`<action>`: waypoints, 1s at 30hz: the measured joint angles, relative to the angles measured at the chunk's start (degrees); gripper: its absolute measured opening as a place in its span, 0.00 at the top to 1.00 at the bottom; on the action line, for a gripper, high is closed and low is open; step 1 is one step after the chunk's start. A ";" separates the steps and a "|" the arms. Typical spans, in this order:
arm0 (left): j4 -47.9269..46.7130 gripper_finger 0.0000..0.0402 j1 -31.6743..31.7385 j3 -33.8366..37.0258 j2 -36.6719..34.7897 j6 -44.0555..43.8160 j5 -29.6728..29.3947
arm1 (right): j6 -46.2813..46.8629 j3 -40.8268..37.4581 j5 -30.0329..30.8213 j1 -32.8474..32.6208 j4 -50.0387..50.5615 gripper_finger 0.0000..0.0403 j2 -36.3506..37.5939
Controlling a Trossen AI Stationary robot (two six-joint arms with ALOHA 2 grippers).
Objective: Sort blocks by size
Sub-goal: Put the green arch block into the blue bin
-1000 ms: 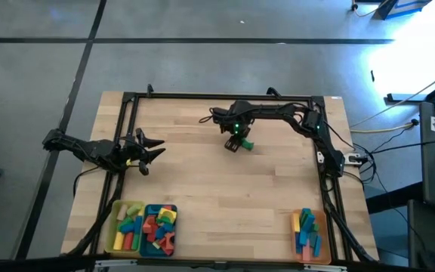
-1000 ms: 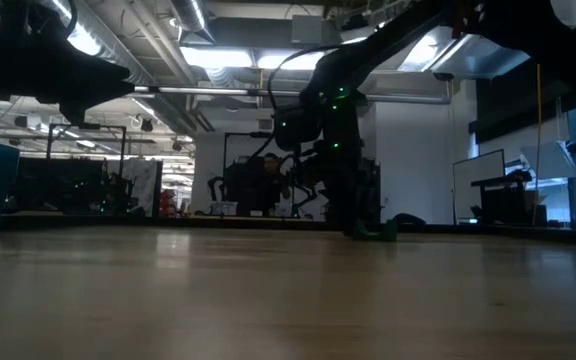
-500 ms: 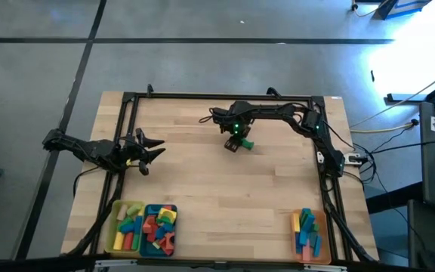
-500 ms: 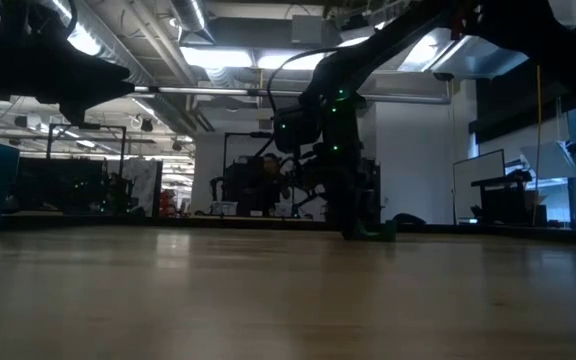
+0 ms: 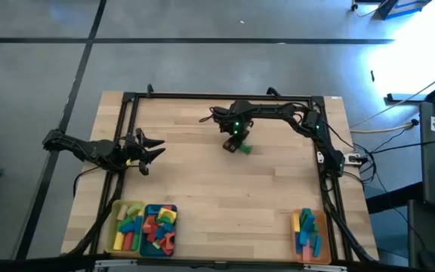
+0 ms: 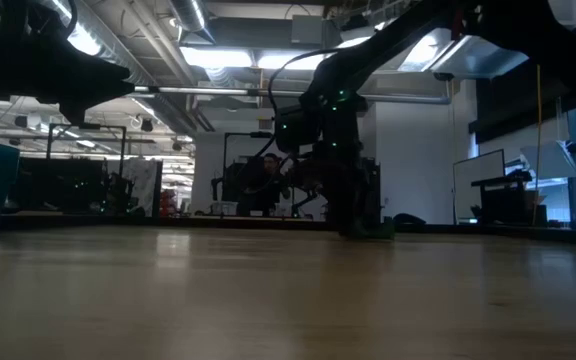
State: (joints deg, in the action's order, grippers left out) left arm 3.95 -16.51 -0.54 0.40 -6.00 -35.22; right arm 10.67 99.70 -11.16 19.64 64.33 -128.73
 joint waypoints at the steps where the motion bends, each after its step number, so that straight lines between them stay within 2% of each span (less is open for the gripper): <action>1: 0.00 0.67 0.02 0.00 0.00 -0.01 0.00 | 0.40 -0.02 -2.62 0.00 -0.37 0.63 0.00; 5: 0.01 0.67 0.02 0.00 0.00 -0.01 0.01 | 4.91 -0.09 -16.39 -0.20 -5.11 0.65 0.00; 9: 0.00 0.67 0.02 0.00 0.00 0.00 0.00 | 13.44 -0.09 -29.80 -0.97 -16.35 0.66 0.00; 13: 0.00 0.67 0.00 0.00 0.00 0.00 0.00 | 23.62 -0.09 -36.59 -3.66 -33.18 0.64 0.00; 16: 0.00 0.67 0.02 0.00 0.00 0.00 0.01 | 29.89 -0.09 -38.52 -6.67 -46.84 0.64 0.00; 19: 0.01 0.67 0.01 0.00 0.00 -0.01 0.00 | 33.47 -0.09 -37.36 -9.93 -60.37 0.65 0.00; 22: 0.01 0.67 0.01 0.00 0.00 -0.01 0.01 | 33.60 -0.07 -31.58 -13.49 -70.52 0.65 0.00; 26: 0.01 0.67 0.01 0.00 0.00 0.00 0.02 | 27.76 -0.07 -18.73 -18.63 -76.66 0.64 0.00; 30: 0.00 0.67 0.00 0.00 0.00 -0.01 0.00 | 16.95 -0.07 -5.07 -23.66 -78.75 0.64 0.00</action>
State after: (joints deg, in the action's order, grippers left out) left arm 3.95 -16.51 -0.54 0.40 -6.01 -35.22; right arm 27.61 99.63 -16.23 -4.02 -14.42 -128.73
